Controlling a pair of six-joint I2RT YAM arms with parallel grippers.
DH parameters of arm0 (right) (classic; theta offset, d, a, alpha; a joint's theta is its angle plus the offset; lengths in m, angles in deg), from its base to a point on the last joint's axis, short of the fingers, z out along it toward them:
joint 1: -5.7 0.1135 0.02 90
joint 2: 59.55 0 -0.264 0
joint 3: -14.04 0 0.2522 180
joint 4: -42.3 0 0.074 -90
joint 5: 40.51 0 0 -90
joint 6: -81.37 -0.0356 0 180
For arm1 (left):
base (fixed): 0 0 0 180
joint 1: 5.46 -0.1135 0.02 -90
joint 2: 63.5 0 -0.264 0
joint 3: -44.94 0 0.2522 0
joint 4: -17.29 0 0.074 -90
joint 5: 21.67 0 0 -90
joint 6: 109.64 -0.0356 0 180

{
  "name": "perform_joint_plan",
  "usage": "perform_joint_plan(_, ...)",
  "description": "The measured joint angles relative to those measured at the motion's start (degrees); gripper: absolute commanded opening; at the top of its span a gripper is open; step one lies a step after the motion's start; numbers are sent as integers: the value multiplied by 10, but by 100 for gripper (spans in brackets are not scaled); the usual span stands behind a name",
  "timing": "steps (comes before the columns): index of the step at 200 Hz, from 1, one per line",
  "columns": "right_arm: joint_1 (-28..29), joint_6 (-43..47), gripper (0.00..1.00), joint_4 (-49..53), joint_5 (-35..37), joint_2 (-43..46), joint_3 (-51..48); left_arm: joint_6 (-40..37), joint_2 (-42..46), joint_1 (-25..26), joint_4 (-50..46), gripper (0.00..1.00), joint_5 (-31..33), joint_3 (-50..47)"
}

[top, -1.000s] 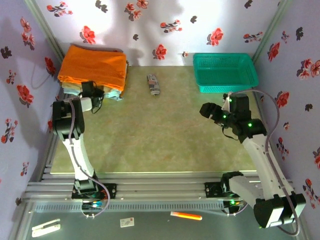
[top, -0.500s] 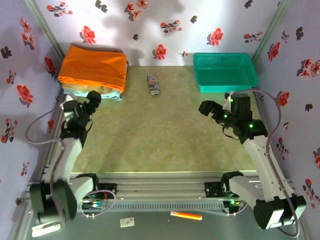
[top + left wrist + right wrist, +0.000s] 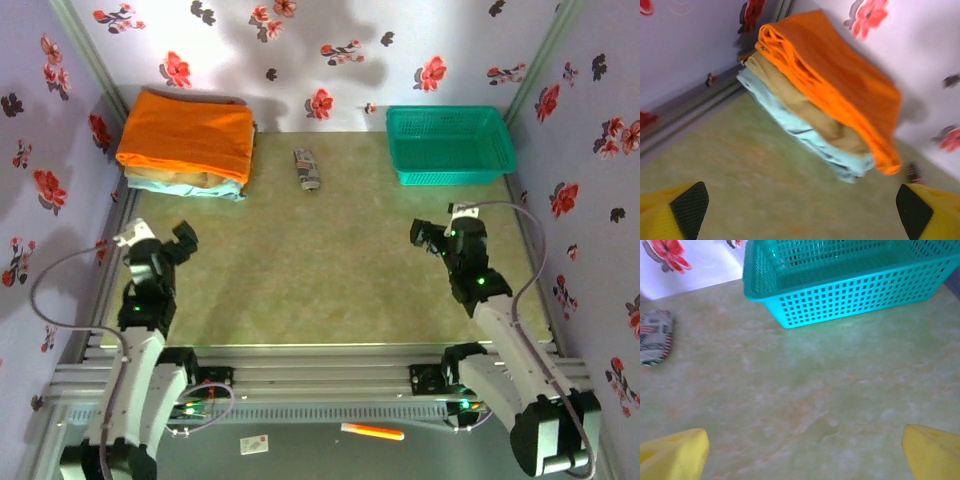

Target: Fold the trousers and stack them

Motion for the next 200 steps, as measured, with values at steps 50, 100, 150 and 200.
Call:
perform_joint_plan(50,-8,64,99,-225,74,-47,-127,-106,-243,6,322,100,42,-132)
perform_joint_plan(100,-25,110,99,-467,75,-225,-180,-169,-470,0,567,100,10,-111)
perform_joint_plan(150,-31,121,99,-655,115,-434,-183,-201,-507,-5,555,100,-53,-16)
perform_joint_plan(200,-88,79,99,-596,119,-409,-94,-208,-508,-13,538,100,-60,-8)
